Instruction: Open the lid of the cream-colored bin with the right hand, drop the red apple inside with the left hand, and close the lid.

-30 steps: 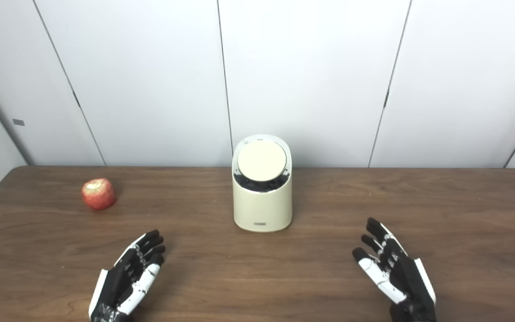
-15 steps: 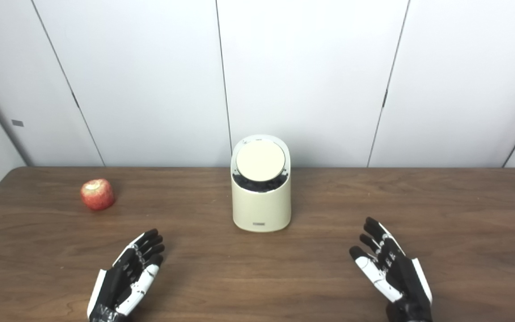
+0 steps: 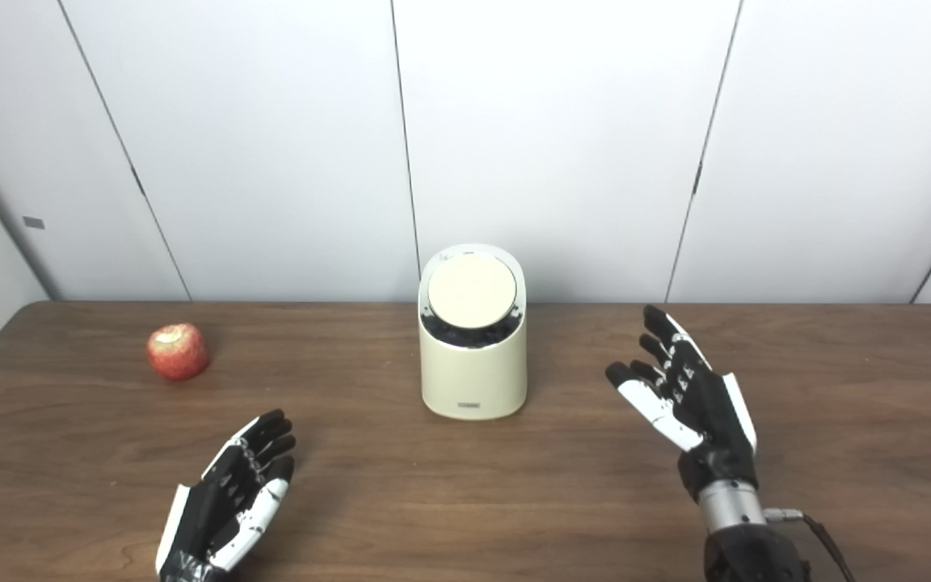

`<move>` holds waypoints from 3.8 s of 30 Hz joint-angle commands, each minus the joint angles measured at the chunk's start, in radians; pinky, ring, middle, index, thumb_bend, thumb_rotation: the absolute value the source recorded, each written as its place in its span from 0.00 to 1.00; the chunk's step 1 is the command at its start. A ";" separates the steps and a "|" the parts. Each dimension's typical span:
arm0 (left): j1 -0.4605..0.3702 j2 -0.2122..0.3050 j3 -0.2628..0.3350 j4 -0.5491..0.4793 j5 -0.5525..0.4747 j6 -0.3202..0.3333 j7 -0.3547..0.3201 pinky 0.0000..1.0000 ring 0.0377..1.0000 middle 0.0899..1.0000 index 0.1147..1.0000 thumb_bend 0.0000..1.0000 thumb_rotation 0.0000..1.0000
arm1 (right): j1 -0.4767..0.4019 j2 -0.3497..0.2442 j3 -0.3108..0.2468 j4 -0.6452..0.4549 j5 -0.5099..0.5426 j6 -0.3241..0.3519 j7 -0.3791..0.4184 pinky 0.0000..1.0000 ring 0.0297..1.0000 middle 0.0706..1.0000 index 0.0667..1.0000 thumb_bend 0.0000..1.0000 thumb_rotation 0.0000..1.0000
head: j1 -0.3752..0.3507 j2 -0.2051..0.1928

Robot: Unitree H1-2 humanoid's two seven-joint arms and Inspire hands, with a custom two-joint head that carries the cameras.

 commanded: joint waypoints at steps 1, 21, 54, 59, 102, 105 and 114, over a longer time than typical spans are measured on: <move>0.034 -0.007 -0.009 0.085 0.014 -0.020 0.000 0.81 0.82 0.83 0.84 0.40 0.29 | -0.086 -0.018 0.018 -0.009 -0.051 -0.061 -0.011 0.78 0.88 0.90 0.86 0.75 0.45 | 0.002 0.003; 0.053 -0.027 -0.018 0.054 0.002 -0.006 -0.005 0.82 0.84 0.84 0.85 0.41 0.28 | -0.469 -0.018 0.186 0.167 -0.315 0.041 -0.034 0.76 0.85 0.87 0.84 0.82 0.42 | 0.024 0.032; 0.057 -0.048 -0.017 0.056 -0.006 -0.009 0.002 0.82 0.81 0.83 0.96 0.47 0.37 | -0.623 -0.105 0.348 0.380 -0.491 -0.022 0.085 0.85 0.92 0.92 0.91 0.95 0.29 | 0.031 0.067; 0.058 -0.049 -0.014 0.052 -0.002 -0.005 0.006 0.81 0.81 0.83 0.95 0.47 0.35 | -0.619 -0.106 0.366 0.392 -0.526 -0.051 0.072 0.87 0.92 0.91 0.90 0.96 0.29 | 0.028 0.075; 0.061 -0.028 -0.004 0.030 -0.012 -0.001 -0.003 0.80 0.80 0.82 0.94 0.47 0.35 | -0.613 -0.128 0.369 0.404 -0.592 -0.029 0.048 0.85 0.90 0.89 0.88 0.94 0.25 | 0.004 0.120; 0.060 -0.029 -0.004 0.030 -0.015 -0.001 -0.004 0.80 0.80 0.82 0.93 0.47 0.34 | -0.623 -0.161 0.427 0.393 -0.665 -0.039 0.064 0.89 0.94 0.92 0.90 0.96 0.23 | 0.003 0.123; 0.058 -0.032 -0.007 0.019 -0.004 0.018 0.003 0.80 0.81 0.82 0.93 0.50 0.38 | -0.636 -0.188 0.504 0.388 -0.788 -0.058 0.050 0.94 0.97 0.95 0.92 1.00 0.13 | 0.003 0.128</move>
